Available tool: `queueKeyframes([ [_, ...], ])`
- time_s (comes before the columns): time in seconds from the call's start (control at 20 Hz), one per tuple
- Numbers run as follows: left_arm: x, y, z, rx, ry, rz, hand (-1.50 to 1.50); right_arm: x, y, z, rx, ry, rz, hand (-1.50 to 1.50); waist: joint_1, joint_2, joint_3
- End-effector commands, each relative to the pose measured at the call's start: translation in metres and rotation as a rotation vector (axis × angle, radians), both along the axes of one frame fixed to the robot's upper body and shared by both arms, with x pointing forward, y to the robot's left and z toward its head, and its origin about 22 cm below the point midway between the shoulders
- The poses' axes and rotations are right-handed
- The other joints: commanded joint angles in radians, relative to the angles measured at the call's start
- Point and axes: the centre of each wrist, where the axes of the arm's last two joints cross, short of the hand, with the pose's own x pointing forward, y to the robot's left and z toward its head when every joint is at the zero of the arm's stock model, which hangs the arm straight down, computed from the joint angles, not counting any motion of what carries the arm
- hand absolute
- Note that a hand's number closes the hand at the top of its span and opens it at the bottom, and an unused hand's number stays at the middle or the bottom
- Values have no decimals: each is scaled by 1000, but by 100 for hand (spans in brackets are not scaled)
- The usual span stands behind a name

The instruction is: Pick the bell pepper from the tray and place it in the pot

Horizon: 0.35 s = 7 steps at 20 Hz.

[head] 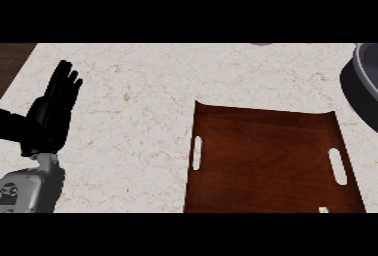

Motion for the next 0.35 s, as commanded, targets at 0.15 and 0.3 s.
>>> queueKeyframes([
  [0.15,5,2,7,-15,-8,12,0,-13,-11,6,76,-57,160,-150,-8,3,3],
  [0.3,0,-2,-7,-1,7,1,0,-14,-10,0,89,-51,151,-150,-4,8,3],
])
